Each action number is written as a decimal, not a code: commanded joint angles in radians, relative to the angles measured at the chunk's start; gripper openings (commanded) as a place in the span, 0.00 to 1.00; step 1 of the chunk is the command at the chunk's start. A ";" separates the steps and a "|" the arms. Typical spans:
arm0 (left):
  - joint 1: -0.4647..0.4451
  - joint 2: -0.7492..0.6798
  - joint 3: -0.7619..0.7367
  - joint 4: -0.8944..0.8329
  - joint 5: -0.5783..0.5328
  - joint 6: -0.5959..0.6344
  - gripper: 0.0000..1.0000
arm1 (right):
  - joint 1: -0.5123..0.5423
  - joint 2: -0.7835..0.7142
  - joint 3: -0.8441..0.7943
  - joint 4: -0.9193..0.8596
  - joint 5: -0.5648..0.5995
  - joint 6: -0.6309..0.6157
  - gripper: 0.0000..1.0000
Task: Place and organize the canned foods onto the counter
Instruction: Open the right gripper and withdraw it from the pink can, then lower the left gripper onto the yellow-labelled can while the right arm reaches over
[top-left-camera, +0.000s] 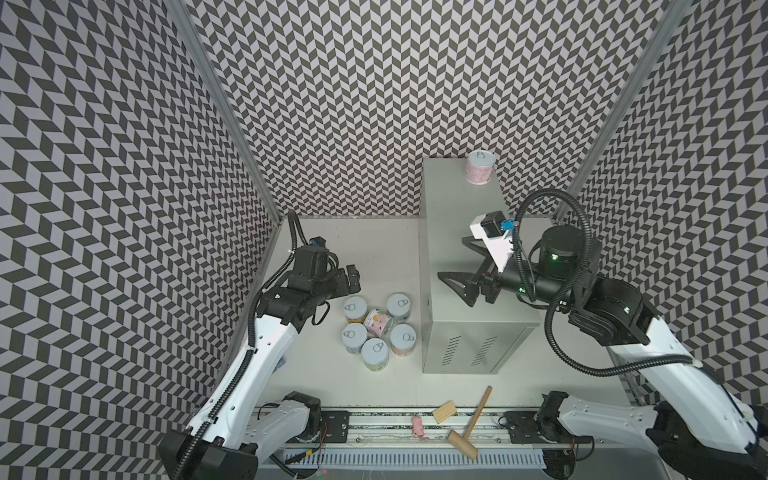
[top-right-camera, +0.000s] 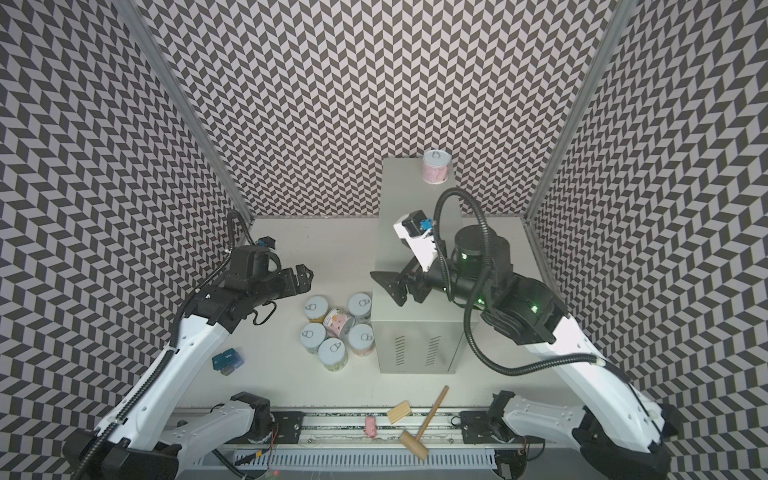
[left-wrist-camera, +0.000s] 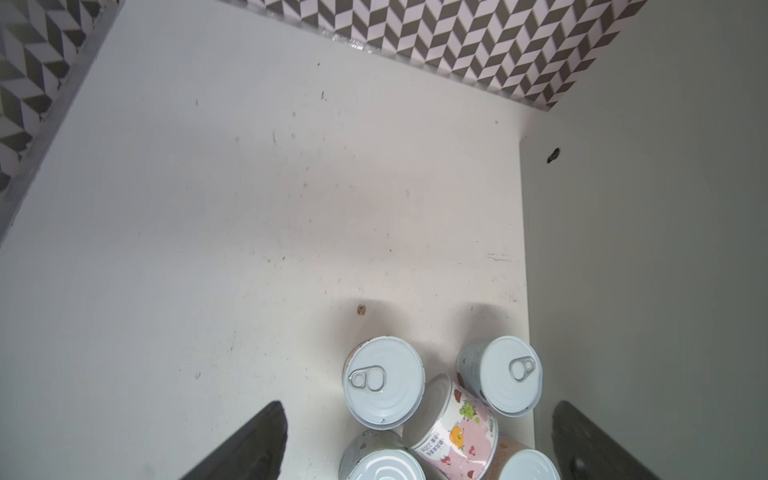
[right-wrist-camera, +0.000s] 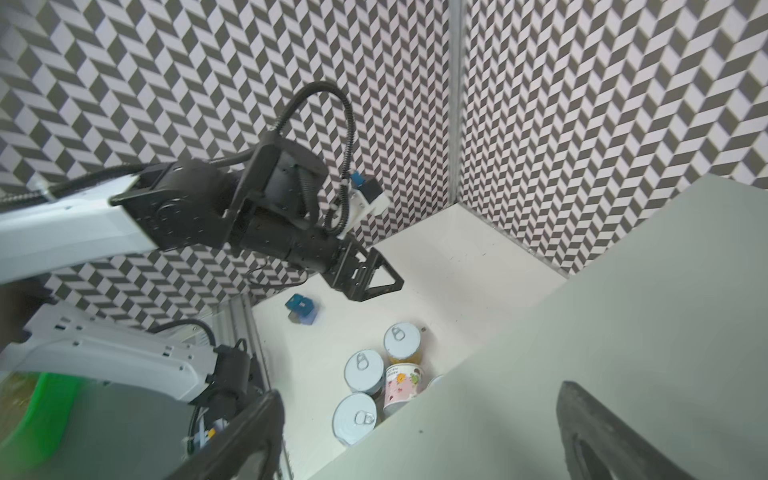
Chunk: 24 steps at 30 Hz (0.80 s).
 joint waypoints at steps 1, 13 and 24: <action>0.011 0.012 -0.015 -0.002 0.006 -0.028 1.00 | 0.100 0.064 0.094 -0.138 0.133 -0.025 0.99; 0.014 0.182 -0.065 0.063 -0.042 -0.077 1.00 | 0.364 0.260 0.315 -0.358 0.334 -0.059 0.99; -0.005 0.304 -0.128 0.133 -0.056 -0.111 0.99 | 0.414 0.310 0.337 -0.369 0.321 -0.114 0.99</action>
